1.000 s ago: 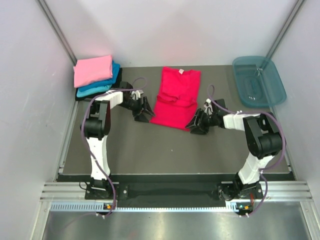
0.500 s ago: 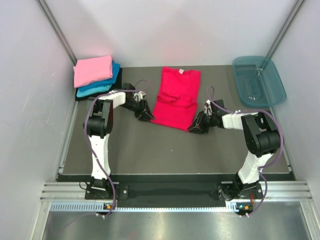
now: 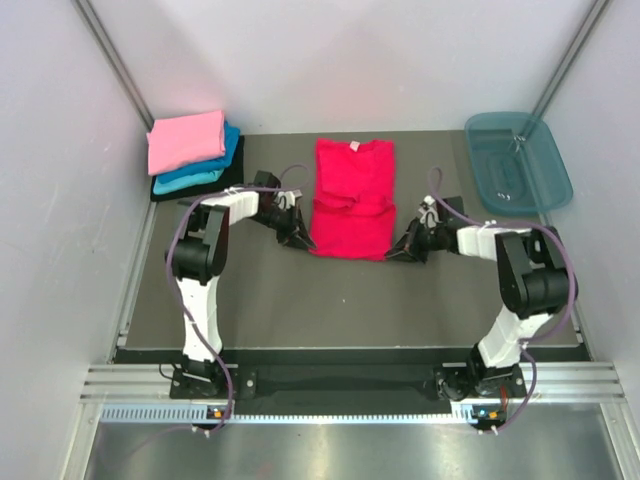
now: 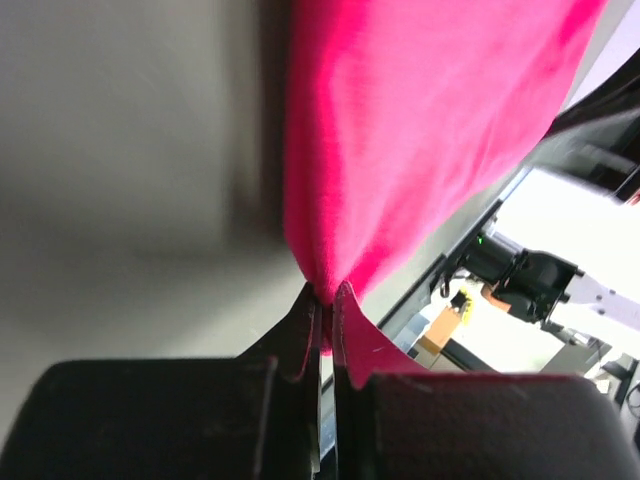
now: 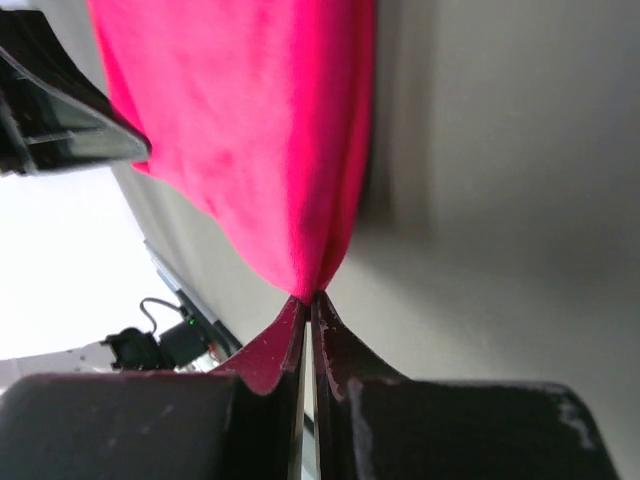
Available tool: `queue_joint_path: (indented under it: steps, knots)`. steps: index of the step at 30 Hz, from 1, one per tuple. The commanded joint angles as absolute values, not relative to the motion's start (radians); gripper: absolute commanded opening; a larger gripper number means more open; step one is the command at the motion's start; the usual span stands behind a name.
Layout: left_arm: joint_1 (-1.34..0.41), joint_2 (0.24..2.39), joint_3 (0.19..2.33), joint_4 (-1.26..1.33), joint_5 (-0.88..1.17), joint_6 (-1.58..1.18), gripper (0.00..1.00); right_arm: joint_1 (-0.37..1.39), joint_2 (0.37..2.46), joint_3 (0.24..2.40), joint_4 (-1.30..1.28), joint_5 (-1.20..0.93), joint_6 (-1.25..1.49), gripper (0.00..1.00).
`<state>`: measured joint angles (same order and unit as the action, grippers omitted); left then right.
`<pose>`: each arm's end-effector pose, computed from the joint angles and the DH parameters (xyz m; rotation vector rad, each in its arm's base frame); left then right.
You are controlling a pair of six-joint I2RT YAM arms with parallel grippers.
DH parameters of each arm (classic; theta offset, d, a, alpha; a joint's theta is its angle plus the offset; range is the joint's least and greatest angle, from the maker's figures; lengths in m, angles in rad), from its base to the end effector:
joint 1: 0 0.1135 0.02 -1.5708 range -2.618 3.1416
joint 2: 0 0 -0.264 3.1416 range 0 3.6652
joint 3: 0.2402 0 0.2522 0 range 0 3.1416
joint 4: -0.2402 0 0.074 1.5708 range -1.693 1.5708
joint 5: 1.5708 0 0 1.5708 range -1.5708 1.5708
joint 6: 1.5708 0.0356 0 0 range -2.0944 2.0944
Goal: Fold and stack the t-shirts
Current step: Fold the tshirt
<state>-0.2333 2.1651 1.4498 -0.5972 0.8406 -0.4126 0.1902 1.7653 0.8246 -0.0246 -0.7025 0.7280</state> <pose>0.3996 -0.1222 0.1224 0.0892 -2.8174 1.3087 0.3113 0.0834 0.1268 0.4102 2.6264 1.2331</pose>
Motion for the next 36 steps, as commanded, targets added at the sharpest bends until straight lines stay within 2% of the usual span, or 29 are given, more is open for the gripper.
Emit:
queue_joint_path:
  steps: [1, 11, 18, 30, 36]
  knots:
    - [-0.247, 2.02, 1.405, -0.609, 0.856, -0.38, 0.0, 0.112, 1.651, 0.865, -0.162, -0.804, 0.614, 0.0]
    - [-0.279, 1.812, 1.367, -0.644, 0.865, -0.341, 0.0, 0.049, 1.483, 0.885, -0.417, -0.899, 0.482, 0.0]
    - [-0.293, 1.72, 1.353, -0.673, 0.864, -0.327, 0.0, 0.049, 1.393, 1.018, -0.48, -0.902, 0.437, 0.0]
    - [-0.258, 1.72, 1.407, -0.634, 0.9, -0.393, 0.0, 0.048, 1.448, 1.135, -0.457, -0.881, 0.442, 0.0]
    - [-0.249, 1.766, 1.499, -0.608, 0.916, -0.399, 0.0, 0.041, 1.514, 1.195, -0.417, -0.873, 0.456, 0.0]
